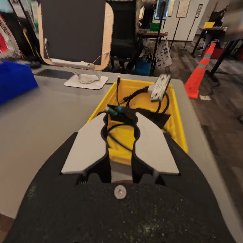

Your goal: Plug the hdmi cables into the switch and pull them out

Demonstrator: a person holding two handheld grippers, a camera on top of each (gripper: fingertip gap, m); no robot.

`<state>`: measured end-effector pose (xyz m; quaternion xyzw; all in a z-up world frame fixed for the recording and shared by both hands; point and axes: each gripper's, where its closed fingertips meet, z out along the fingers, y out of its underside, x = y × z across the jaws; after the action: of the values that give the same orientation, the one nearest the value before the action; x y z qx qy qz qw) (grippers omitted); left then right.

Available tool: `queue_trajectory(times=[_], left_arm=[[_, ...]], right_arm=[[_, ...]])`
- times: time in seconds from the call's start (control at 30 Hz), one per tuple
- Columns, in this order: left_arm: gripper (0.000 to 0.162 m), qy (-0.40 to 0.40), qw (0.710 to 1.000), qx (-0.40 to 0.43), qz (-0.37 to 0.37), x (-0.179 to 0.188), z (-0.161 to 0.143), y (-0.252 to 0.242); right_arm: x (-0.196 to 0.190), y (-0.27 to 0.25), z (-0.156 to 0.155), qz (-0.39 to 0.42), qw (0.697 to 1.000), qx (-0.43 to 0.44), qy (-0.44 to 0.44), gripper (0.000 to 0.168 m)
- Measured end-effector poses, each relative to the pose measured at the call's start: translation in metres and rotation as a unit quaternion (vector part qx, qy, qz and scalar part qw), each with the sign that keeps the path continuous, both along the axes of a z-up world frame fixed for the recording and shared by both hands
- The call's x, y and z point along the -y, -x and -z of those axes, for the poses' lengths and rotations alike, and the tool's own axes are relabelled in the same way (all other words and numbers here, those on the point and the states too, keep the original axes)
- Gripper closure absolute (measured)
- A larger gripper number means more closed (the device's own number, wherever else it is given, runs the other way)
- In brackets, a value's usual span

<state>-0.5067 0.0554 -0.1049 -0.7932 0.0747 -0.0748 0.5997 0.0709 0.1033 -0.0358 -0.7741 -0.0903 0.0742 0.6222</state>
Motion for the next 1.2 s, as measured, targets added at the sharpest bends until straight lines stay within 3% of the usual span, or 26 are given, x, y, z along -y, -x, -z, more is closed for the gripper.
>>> queue_trajectory(times=[0.1, 0.17, 0.37, 1.2], left_arm=[[0.129, 0.026, 0.999, -0.029, -0.034, 0.003, 0.017, 0.027], [0.129, 0.038, 0.997, -0.039, -0.047, 0.000, 0.022, 0.034], [0.129, 0.084, 0.995, 0.035, -0.045, -0.005, 0.036, 0.027], [0.129, 0.100, 0.994, 0.022, -0.046, -0.004, 0.044, 0.027]], right_arm=[[0.026, 0.010, 0.063, 0.031, 0.997, -0.068, 0.018, 0.132], [0.033, 0.013, 0.077, 0.041, 0.995, -0.091, 0.021, 0.130], [0.030, 0.022, 0.085, 0.036, 0.998, -0.035, 0.035, 0.126], [0.030, 0.037, 0.096, 0.005, 0.998, -0.026, 0.061, 0.125]])
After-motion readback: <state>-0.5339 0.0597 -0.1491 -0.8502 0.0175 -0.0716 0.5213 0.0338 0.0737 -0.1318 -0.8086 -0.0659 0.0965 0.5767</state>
